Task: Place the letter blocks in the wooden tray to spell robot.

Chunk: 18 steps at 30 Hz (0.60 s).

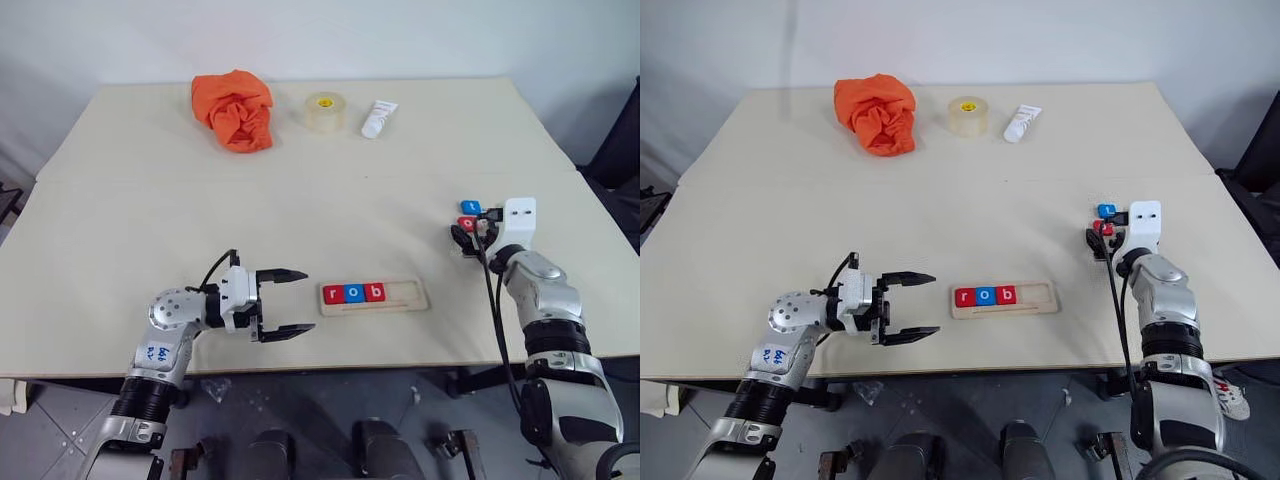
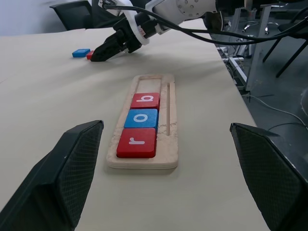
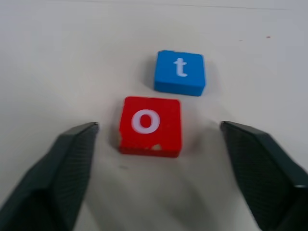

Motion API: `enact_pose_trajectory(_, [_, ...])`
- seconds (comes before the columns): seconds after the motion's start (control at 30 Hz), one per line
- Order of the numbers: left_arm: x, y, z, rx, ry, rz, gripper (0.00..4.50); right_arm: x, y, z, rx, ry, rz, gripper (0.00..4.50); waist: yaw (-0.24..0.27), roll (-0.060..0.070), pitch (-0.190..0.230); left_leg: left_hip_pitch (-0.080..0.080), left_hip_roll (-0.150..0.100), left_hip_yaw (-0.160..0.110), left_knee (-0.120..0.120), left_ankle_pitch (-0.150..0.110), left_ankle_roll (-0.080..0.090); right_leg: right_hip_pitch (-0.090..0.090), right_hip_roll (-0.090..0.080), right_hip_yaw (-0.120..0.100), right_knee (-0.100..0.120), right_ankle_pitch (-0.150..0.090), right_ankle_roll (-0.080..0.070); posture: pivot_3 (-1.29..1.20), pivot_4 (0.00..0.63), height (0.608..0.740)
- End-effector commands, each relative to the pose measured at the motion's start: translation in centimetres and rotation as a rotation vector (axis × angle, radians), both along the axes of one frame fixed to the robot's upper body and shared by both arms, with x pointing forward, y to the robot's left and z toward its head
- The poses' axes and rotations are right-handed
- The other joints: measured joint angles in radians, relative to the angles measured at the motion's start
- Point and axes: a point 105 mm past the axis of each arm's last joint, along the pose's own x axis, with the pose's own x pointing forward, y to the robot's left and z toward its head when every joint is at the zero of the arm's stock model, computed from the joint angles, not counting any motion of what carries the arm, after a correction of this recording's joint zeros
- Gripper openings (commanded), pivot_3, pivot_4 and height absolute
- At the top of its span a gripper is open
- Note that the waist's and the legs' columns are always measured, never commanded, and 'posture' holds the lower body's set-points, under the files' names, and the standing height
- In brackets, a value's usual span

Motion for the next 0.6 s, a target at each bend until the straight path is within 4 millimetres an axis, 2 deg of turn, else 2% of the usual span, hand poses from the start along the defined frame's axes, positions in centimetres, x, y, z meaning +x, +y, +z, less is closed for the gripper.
enact_pose_trajectory(0.03, [-0.2,0.1,0.9,-0.015,-0.038,-0.001,4.50,0.0,-0.7,-0.4,-0.003,0.008,-0.038,2.57,0.001,0.000,0.000,0.000,0.000,0.000,0.000,0.000,0.000,0.000,0.000,0.000,0.000,0.000,0.000,0.00,0.150,0.740])
enact_pose_trajectory(0.13, [-0.1,0.1,1.0,-0.015,-0.037,-0.005,4.50,0.1,-0.6,-0.3,-0.003,0.001,-0.040,1.55,0.002,0.000,0.000,0.000,0.000,0.000,0.001,0.000,0.000,0.001,0.000,0.000,0.000,0.000,0.000,0.00,0.150,0.740])
enact_pose_trajectory(0.27, [-0.1,0.2,0.9,-0.012,-0.035,-0.017,4.50,-0.3,-0.8,0.9,-0.011,-0.045,-0.046,1.47,0.002,0.000,0.000,0.000,0.000,0.000,0.000,0.000,0.000,0.000,0.000,0.000,0.000,0.000,0.000,0.00,0.150,0.740])
enact_pose_trajectory(0.33, [-0.1,0.5,0.9,-0.012,-0.034,-0.020,4.50,-1.1,-0.9,1.9,-0.022,-0.081,-0.050,1.47,0.003,0.000,0.000,0.000,0.000,0.000,0.000,0.000,0.000,0.000,0.000,0.000,0.000,0.000,0.000,0.00,0.150,0.740])
enact_pose_trajectory(0.47, [0.1,1.6,0.6,-0.004,-0.026,-0.017,4.50,-5.0,0.0,3.5,-0.043,-0.120,-0.038,1.47,0.004,0.001,-0.001,-0.002,0.000,-0.002,-0.002,0.000,0.000,-0.001,-0.001,0.000,0.000,0.000,0.000,0.00,0.150,0.740])
enact_pose_trajectory(0.6, [0.3,2.2,0.4,-0.005,-0.023,-0.015,4.50,-9.2,1.6,3.0,-0.085,-0.081,0.010,1.47,0.003,0.002,-0.001,-0.007,0.000,-0.004,0.000,0.000,0.000,-0.004,-0.001,0.001,-0.001,0.000,0.000,0.00,0.150,0.740])
